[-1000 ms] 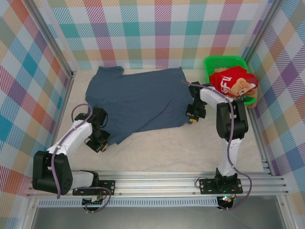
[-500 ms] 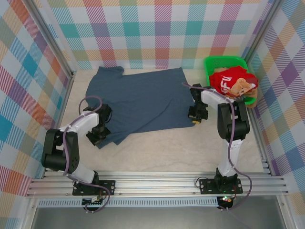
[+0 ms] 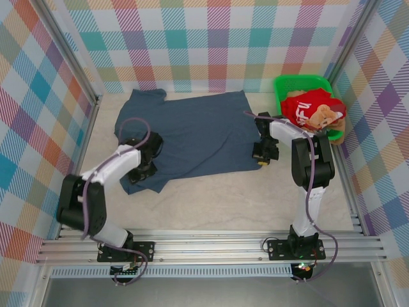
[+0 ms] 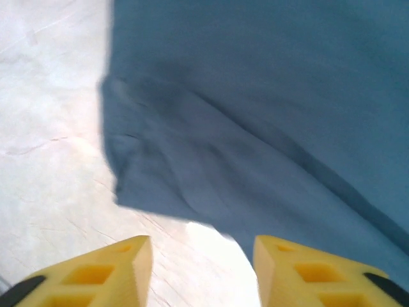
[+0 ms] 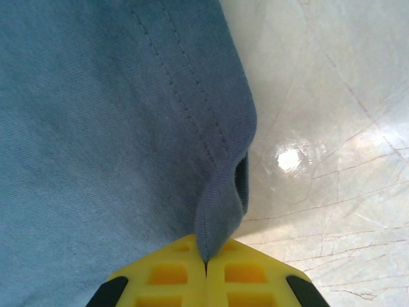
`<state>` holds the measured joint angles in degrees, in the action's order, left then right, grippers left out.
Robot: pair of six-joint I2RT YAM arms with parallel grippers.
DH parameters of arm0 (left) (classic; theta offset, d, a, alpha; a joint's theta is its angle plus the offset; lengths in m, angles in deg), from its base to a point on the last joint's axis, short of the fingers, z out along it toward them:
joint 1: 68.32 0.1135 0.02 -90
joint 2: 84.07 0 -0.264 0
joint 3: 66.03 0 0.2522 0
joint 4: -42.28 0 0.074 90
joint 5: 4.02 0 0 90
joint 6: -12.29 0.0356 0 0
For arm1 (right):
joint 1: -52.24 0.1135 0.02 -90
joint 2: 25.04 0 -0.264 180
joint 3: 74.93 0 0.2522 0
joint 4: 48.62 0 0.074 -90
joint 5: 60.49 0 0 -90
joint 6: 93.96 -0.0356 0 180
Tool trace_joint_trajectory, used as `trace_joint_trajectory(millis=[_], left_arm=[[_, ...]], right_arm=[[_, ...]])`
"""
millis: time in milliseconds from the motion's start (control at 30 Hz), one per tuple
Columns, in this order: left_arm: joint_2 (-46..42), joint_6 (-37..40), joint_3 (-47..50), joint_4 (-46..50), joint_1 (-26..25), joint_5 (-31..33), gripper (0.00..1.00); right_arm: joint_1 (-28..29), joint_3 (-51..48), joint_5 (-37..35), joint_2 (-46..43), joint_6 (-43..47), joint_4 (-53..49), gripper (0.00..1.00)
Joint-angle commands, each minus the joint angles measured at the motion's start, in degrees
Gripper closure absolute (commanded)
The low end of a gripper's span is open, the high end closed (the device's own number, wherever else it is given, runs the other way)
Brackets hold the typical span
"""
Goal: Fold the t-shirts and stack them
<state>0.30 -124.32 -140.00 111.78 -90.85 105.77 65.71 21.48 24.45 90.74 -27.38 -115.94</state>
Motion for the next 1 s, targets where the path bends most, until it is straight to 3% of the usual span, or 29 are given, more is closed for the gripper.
trace_joint_trajectory(millis=[0,133,233,400,600,800,967], left_arm=[[-2.46,0.35,1.74,1.55,-6.73,-3.96,0.6],[3.37,3.29,4.56,-1.26,-7.8,-7.27,0.61],[8.08,5.47,4.0,-1.59,-7.8,-5.95,0.58],[10.04,8.66,5.5,-7.05,-7.8,-6.5,0.55],[13.76,10.03,6.28,-10.26,-7.8,-6.47,0.59],[15.97,11.74,6.15,-13.3,-7.47,-5.39,0.74],[15.97,12.95,5.99,-13.99,-7.04,-5.11,0.97]], right_arm=[[-0.36,1.52,1.52,1.19,-0.12,-0.63,1.0],[-0.29,1.37,2.09,1.28,-0.49,-0.52,1.0],[-0.32,1.21,2.23,1.2,-0.49,-0.61,1.0],[-0.31,0.8,2.01,0.76,-0.49,-0.75,1.0],[-0.38,0.49,2.12,0.67,-0.44,-0.68,1.0],[-0.34,-0.34,2.37,0.31,-0.47,-0.52,1.0],[-0.38,-0.91,2.19,-0.12,-0.31,-0.41,1.0]])
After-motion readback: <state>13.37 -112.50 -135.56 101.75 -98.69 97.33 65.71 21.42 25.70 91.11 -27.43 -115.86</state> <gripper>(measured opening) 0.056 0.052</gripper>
